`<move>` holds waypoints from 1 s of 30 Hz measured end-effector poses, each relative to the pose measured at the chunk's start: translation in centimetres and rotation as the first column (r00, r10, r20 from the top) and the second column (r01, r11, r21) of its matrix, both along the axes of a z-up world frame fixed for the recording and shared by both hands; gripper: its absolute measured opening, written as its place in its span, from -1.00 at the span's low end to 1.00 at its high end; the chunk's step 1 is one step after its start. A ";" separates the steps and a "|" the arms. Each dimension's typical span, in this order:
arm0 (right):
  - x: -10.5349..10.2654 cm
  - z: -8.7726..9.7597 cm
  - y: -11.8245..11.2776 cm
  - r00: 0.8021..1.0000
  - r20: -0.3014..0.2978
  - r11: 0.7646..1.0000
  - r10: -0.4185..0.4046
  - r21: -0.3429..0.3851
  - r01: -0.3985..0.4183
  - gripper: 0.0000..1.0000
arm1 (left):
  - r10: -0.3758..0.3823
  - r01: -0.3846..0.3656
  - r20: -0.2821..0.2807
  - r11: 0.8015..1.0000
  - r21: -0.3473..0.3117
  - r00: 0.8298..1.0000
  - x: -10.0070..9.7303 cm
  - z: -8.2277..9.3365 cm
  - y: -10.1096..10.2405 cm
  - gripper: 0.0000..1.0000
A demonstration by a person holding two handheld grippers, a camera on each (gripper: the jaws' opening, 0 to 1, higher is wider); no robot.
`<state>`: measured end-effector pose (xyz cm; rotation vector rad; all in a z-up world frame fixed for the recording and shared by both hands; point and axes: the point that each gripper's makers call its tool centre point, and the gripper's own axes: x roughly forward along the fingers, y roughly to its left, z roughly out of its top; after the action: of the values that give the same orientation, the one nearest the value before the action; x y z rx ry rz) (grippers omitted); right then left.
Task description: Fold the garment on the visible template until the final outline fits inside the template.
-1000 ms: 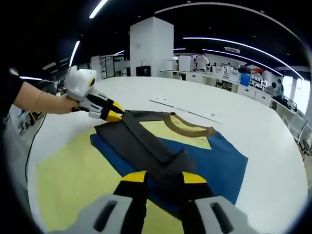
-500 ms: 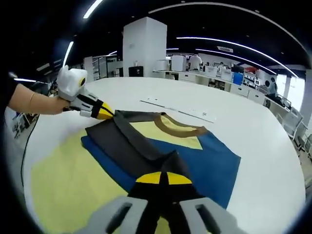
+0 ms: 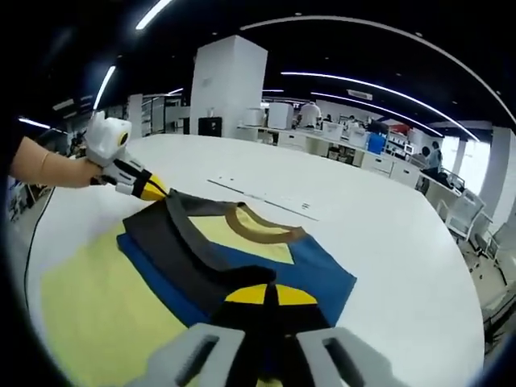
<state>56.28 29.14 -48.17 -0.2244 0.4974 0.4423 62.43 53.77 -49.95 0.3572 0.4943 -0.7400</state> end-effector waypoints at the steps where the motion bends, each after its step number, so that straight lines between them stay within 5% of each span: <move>1: 0.0 0.0 -0.1 1.000 0.000 1.000 -0.004 0.001 0.004 -1.00 | -0.002 0.002 0.000 1.000 -0.012 1.000 0.0 0.2 -0.1 -1.00; 21: 0.3 2.6 -2.5 0.995 0.050 0.995 -0.084 0.054 0.081 -1.00 | -0.093 0.092 -0.004 0.987 -0.133 0.996 -0.9 3.6 -2.2 -1.00; 30: 0.1 2.2 -3.6 0.994 0.005 0.990 -0.110 0.085 0.109 -1.00 | -0.093 0.092 0.003 0.985 -0.146 0.996 0.2 4.6 -3.0 -1.00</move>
<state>56.43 25.52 -45.96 -0.1169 0.4779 0.3545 62.63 50.74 -45.35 0.2433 0.4265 -0.8621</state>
